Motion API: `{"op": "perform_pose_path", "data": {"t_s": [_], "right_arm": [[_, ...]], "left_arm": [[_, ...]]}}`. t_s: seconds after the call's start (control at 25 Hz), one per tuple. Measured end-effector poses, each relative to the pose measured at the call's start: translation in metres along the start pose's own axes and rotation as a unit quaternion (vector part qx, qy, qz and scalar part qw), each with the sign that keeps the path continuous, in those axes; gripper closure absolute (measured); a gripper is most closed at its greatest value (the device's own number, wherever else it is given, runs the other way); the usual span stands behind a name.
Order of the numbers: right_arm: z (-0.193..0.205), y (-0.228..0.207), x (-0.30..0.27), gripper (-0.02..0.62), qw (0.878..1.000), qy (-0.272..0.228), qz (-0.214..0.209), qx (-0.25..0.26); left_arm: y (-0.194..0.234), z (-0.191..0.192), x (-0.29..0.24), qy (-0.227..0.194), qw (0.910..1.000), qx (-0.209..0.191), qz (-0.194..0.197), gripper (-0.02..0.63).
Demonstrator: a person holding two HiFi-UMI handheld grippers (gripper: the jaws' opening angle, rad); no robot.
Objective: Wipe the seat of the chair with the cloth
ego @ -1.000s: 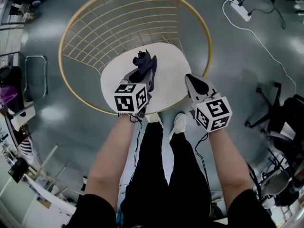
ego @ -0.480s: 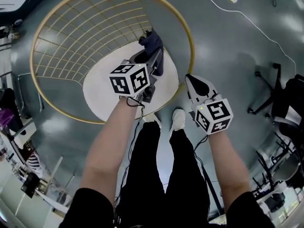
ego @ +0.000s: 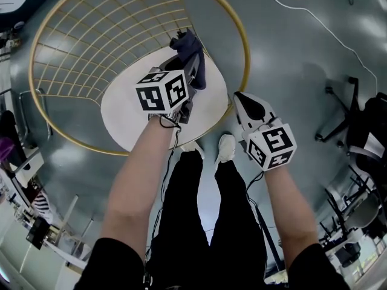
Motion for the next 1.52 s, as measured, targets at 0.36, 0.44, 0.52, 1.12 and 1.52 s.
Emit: {"op": "perform_pose_path", "data": {"t_s": [0.36,0.44,0.52,1.12,1.52], "right_arm": [[-0.011,0.014,-0.009,0.583,1.0,-0.003,-0.02,0.019],[-0.013,0.02,-0.013,0.583,0.999,-0.001,-0.025,0.023],[-0.014,0.026,-0.017,0.583,0.999,0.002,-0.031,0.027],[-0.033,0.069,-0.047,0.583,0.995,0.013,-0.074,0.059],[-0.039,0.076,-0.054,0.583,0.994,0.017,-0.084,0.07]], "left_arm": [[0.042,0.017,0.033,0.009,0.9956,0.044,-0.082,0.52],[0.057,0.023,0.046,0.008,0.9931,0.062,-0.1,0.52],[0.07,0.029,0.059,0.008,0.9907,0.073,-0.114,0.52],[0.115,0.05,0.126,0.015,0.9744,0.115,-0.192,0.522],[0.125,0.06,0.153,0.013,0.9626,0.134,-0.235,0.522]]}}
Point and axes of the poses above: the fingertips, and each gripper's own axes: x backward along the fingers, y to its left, z out of its underside, the point moved 10 cm from there along x, backward along the fingers, and after that the axes turned 5 degrees about y, right-handed, at the moved point
